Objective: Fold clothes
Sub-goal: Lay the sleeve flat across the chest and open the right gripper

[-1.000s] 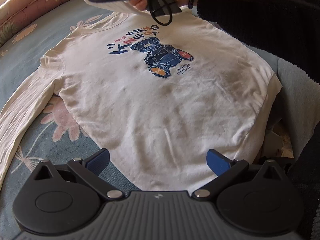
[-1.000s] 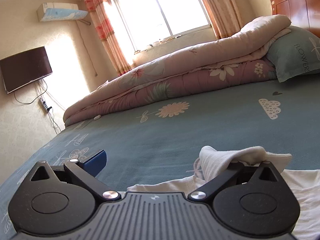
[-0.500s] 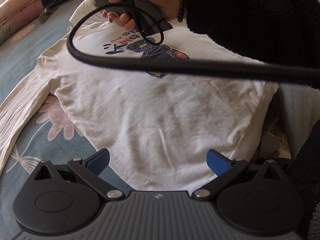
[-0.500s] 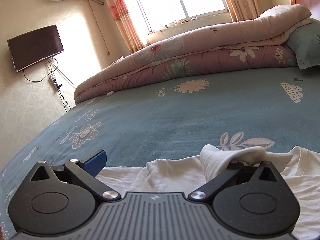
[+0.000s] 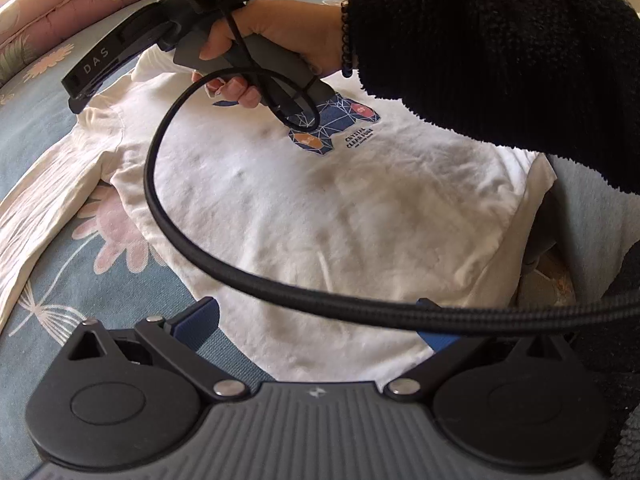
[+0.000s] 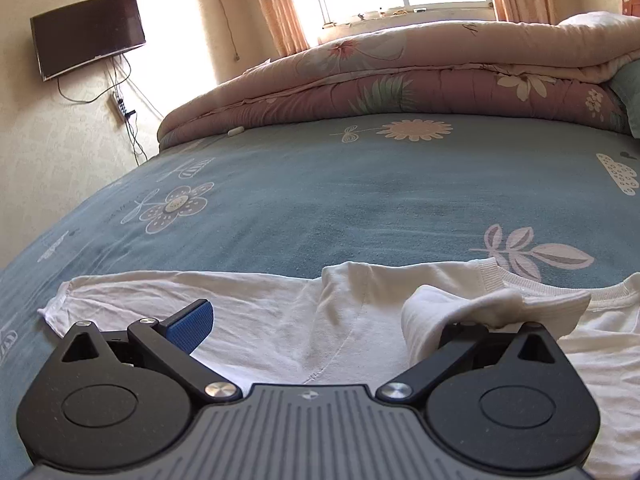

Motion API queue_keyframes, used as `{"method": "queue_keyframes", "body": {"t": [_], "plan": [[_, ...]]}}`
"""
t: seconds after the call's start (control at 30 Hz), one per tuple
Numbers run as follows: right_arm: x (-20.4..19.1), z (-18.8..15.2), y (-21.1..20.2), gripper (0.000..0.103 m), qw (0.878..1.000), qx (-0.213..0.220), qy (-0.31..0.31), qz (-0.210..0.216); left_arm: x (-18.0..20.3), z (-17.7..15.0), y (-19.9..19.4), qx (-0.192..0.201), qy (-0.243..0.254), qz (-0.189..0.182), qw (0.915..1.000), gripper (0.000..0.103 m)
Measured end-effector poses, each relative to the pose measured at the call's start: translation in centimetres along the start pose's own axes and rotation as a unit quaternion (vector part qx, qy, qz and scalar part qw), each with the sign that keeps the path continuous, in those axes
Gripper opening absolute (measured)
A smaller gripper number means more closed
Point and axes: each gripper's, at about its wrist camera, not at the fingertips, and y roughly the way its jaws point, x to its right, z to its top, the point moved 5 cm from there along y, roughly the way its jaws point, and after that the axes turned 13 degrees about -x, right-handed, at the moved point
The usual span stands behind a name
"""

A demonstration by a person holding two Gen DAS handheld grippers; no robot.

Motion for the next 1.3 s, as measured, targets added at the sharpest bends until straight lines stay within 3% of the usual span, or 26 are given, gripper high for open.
{"method": "queue_keyframes", "body": {"t": [0.17, 0.33, 0.5, 0.8, 0.93, 1.07, 1.17, 1.3], "plan": [[0.3, -1.4, 1.5, 0.103, 0.997, -0.062, -0.028, -0.044, 0.0, -0.1, 0.0, 0.005, -0.002, -0.001, 1.0, 0.102], [1.8, -3.2, 0.1, 0.103, 0.995, -0.094, 0.011, -0.004, 0.0, -0.3, -0.2, 0.017, -0.006, -0.006, 0.9998, 0.102], [4.7, -4.8, -2.5, 0.103, 0.991, -0.079, 0.092, 0.05, 0.1, -0.3, -0.2, 0.03, -0.007, -0.014, 0.9994, 0.102], [6.8, -2.9, -2.2, 0.103, 0.976, -0.026, 0.199, 0.083, 0.2, -0.1, -0.1, 0.05, -0.009, -0.023, 0.9985, 0.102], [3.7, -1.0, -1.7, 0.103, 0.981, -0.012, 0.163, 0.108, 0.2, -0.3, -0.1, 0.05, -0.01, -0.027, 0.9983, 0.102], [0.0, 0.1, -0.8, 0.103, 0.983, -0.025, 0.112, 0.143, 0.4, -0.5, -0.1, 0.049, -0.013, -0.03, 0.9982, 0.102], [-1.3, 0.1, -0.9, 0.103, 0.988, -0.032, 0.082, 0.127, 0.5, -0.6, 0.0, 0.046, -0.013, -0.03, 0.9984, 0.102], [0.5, -0.6, -2.8, 0.103, 0.992, -0.021, 0.079, 0.096, 0.6, -0.7, 0.2, 0.04, -0.013, -0.03, 0.9987, 0.102]]}}
